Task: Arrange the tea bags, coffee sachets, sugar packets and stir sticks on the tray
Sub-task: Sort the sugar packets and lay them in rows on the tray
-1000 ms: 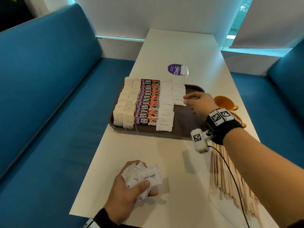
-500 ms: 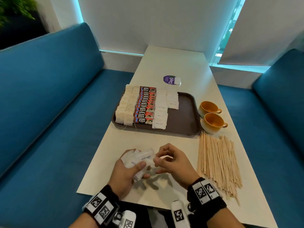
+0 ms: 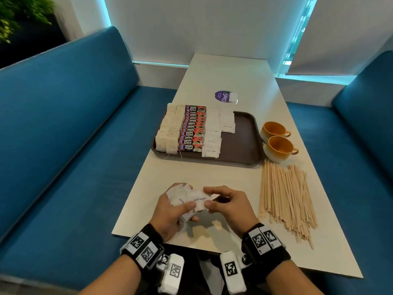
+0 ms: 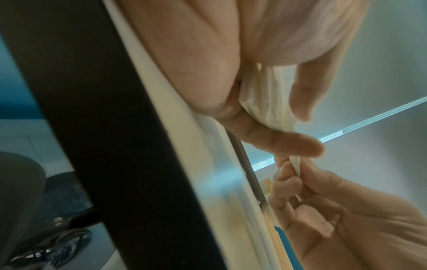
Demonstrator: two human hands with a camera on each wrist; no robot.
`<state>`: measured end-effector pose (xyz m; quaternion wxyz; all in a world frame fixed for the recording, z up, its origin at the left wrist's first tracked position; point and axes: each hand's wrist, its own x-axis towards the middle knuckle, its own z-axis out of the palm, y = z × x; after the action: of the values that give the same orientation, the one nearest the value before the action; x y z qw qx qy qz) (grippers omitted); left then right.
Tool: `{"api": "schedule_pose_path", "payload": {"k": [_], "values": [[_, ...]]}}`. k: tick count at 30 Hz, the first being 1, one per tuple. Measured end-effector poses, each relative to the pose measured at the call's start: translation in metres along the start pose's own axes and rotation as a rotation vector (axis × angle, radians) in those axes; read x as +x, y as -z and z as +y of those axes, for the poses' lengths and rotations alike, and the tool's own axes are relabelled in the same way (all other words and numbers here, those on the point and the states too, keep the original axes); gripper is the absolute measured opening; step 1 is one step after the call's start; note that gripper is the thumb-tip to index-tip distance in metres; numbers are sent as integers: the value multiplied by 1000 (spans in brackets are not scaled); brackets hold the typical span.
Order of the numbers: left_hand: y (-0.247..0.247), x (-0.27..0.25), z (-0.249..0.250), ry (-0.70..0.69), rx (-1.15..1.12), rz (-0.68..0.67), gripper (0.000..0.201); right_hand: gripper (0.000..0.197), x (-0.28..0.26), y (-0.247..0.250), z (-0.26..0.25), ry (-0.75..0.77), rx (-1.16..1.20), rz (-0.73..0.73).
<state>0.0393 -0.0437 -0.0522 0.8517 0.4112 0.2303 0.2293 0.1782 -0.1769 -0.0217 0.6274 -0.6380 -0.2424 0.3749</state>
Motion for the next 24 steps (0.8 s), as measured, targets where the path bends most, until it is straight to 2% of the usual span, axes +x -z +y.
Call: {"api": "schedule_pose_path", "payload": {"k": [6,10,13,18,21,24], "values": [[-6,0,4,35,39,94,23,48,-1,-1,1,39,-32,-37],[-6,0,3,51,37,124,13,53,1,-2,1,47,-41,-62],[-5,2,3,48,16,117,23,55,3,-2,4,30,16,-63],[2,4,-4,-4,58,23,53,29,5,5,7,15,21,9],[3,5,-6,-18,68,12,59,24,6,7,8,-15,22,15],[3,5,-6,-30,56,15,56,24,9,9,8,-57,45,11]]}}
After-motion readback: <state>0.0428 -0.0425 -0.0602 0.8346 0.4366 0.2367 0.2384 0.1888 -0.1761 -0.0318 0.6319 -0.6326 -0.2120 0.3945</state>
